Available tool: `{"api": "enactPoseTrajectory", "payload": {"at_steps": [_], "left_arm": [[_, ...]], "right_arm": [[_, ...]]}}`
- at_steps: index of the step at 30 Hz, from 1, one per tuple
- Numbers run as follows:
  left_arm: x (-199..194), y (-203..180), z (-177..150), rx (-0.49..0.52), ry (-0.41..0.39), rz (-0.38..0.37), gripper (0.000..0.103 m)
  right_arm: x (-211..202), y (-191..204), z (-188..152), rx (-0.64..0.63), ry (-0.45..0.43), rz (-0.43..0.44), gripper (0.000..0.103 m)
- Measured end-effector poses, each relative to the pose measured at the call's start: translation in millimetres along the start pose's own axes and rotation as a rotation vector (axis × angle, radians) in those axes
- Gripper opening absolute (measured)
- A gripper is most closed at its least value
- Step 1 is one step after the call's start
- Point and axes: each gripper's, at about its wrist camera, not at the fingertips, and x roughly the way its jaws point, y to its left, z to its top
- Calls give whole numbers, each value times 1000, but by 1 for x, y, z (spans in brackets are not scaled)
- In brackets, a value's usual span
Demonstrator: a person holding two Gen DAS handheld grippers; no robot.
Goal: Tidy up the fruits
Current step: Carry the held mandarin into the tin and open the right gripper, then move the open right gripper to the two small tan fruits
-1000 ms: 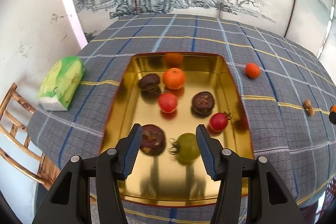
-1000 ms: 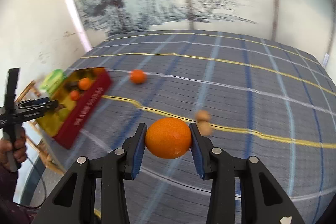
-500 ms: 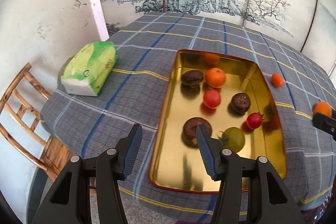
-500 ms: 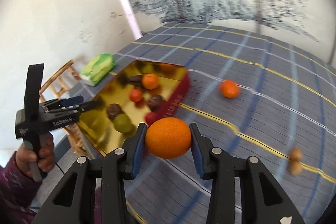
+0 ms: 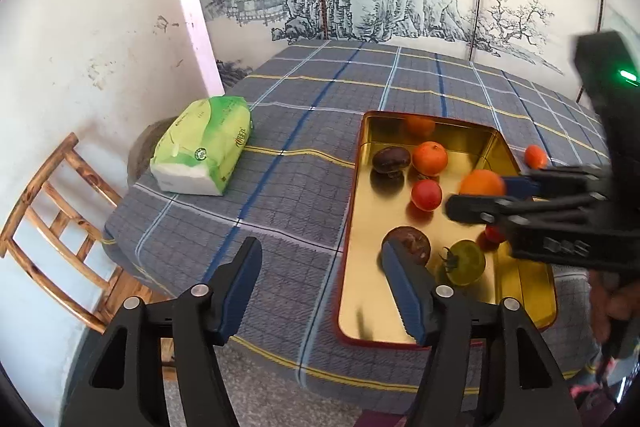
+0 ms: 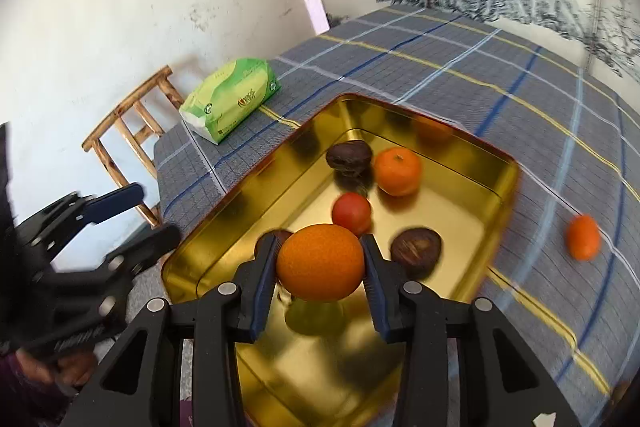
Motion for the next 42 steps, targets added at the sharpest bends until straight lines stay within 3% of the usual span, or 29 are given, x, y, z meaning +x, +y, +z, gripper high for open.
{"api": "enactPoseTrajectory", "payload": {"at_steps": [12,19,33,42], "left_arm": [[-10,16,-7,8,-17,32,73],[-9,26,-8,-12,-18,33,77],[-5,30,-10,-17,-7,34,79],[-6,23,-12,4,-5,37,80]], "right_arm": [[57,25,38,-87,76,-40,38],[69,22,47,-56,72,-61,38],[42,18,50,14,-40,-16,42],[7,12,25,70,-100,21,47]]}}
